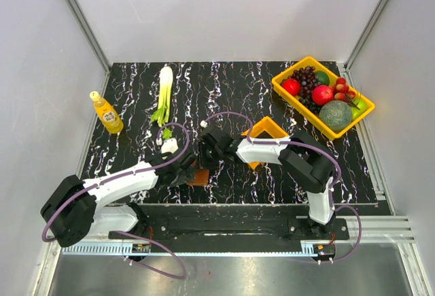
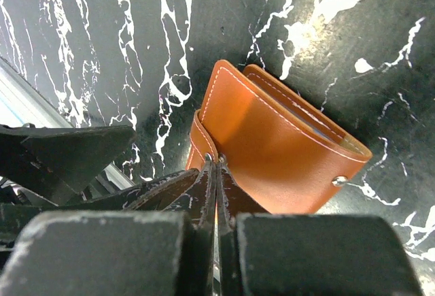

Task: Put the credit cards into the card holder
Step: Close the card holder at the center of the board.

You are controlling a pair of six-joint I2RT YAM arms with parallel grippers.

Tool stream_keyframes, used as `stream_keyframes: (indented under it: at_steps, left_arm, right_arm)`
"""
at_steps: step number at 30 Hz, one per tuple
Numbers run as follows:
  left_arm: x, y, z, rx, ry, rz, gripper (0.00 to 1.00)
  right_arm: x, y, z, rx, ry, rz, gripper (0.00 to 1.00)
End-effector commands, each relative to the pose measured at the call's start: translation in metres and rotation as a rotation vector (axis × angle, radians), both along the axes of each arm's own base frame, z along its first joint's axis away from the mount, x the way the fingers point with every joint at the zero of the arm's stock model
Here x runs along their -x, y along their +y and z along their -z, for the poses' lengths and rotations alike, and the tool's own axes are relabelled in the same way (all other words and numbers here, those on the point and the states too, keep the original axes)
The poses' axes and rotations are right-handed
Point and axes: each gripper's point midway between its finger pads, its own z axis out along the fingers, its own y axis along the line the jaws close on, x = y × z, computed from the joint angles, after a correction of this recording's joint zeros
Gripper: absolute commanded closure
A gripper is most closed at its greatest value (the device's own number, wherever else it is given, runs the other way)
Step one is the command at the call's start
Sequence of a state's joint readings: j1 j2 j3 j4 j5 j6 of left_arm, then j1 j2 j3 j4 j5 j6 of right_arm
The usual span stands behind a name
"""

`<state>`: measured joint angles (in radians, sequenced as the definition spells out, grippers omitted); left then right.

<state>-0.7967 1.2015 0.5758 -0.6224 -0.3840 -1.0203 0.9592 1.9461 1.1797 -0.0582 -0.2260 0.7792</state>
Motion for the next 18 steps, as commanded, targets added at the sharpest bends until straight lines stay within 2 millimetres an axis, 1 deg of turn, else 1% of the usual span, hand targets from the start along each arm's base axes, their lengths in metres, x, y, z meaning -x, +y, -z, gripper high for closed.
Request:
stream_keyframes:
  at_steps: [1, 6, 9, 14, 18]
  left_arm:
    - [0.005, 0.017, 0.005, -0.076, 0.012, -0.015, 0.23]
    - [0.005, 0.017, 0.005, -0.068, 0.005, -0.017, 0.23]
    - [0.005, 0.017, 0.005, -0.070, 0.005, -0.018, 0.24]
    - [0.004, 0.018, 0.005, -0.077, 0.003, -0.023, 0.25]
    - [0.004, 0.018, 0.005, -0.077, 0.004, -0.025, 0.26]
  right_arm:
    - [-0.005, 0.009, 0.002, -0.015, -0.010, 0.006, 1.00]
    - [-0.010, 0.004, 0.004, -0.001, -0.022, 0.027, 1.00]
    - [-0.014, 0.001, -0.002, -0.004, -0.036, 0.033, 1.00]
    - [-0.015, -0.003, -0.015, -0.017, -0.057, 0.040, 1.00]
    - [-0.013, -0.003, -0.014, -0.015, -0.050, 0.036, 1.00]
